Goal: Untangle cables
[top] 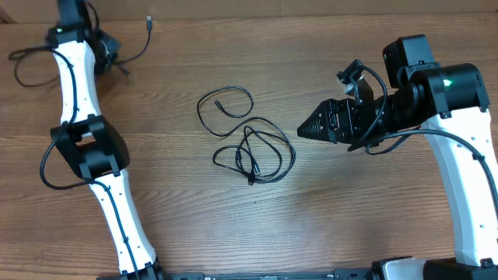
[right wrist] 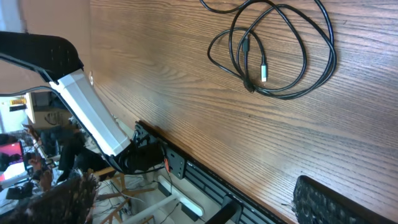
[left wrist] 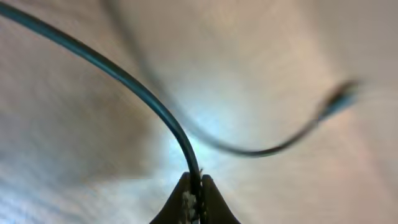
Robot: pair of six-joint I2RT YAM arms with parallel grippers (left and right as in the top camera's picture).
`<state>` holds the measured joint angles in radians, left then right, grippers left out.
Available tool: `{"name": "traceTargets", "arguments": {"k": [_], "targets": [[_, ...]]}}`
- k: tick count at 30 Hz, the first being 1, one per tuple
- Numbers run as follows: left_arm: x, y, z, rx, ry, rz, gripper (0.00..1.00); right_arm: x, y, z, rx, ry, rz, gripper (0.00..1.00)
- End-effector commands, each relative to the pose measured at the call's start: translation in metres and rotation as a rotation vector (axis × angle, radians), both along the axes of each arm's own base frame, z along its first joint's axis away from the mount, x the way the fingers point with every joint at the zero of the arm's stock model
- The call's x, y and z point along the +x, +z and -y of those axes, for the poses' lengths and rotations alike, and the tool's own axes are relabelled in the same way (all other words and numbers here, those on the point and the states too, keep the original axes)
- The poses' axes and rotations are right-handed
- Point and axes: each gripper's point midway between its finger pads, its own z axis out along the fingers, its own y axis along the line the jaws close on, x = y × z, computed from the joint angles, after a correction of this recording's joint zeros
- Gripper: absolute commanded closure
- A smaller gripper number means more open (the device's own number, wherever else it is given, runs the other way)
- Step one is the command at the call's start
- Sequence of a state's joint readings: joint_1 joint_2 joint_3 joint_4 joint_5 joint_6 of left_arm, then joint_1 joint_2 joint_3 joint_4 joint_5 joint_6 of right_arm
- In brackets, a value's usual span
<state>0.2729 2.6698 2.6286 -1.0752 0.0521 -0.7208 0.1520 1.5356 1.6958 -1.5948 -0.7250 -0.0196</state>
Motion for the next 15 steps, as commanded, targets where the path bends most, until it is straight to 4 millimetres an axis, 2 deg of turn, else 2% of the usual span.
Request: {"name": "traceTargets", "arguments": {"k": [1, 3, 5, 8, 9, 10, 12, 13, 15], "targets": [[0.027, 0.069, -0.002, 0.109, -0.134, 0.176, 0.96, 0.0, 0.003, 0.001, -0.001, 0.004, 0.019, 0.0], [0.029, 0.069, 0.001, 0.143, -0.192, 0.175, 0.96, 0.0, 0.003, 0.001, -0.001, 0.004, 0.019, 0.0], [0.027, 0.059, 0.005, 0.166, -0.25, 0.149, 0.96, 0.0, 0.003, 0.001, -0.001, 0.004, 0.019, 0.0], [0.021, 0.032, 0.006, 0.16, -0.263, 0.084, 0.94, 0.0, 0.003, 0.001, -0.001, 0.004, 0.019, 0.0], [0.018, 0.023, 0.006, 0.154, -0.263, 0.061, 0.83, 0.0, 0.003, 0.001, -0.001, 0.004, 0.018, 0.0], [0.015, 0.013, 0.007, 0.146, -0.264, 0.039, 0.78, 0.0, 0.003, 0.001, -0.001, 0.004, 0.018, 0.0], [0.006, -0.01, 0.01, 0.118, -0.271, -0.014, 0.75, -0.001, 0.002, 0.001, -0.002, 0.005, 0.011, 0.0], [0.004, -0.014, 0.013, 0.103, -0.277, -0.025, 0.71, -0.002, 0.002, 0.001, -0.002, 0.005, 0.009, 0.0], [0.004, -0.017, 0.023, 0.05, -0.303, -0.016, 0.58, -0.002, 0.002, 0.001, -0.003, 0.005, 0.008, 0.0]]}}
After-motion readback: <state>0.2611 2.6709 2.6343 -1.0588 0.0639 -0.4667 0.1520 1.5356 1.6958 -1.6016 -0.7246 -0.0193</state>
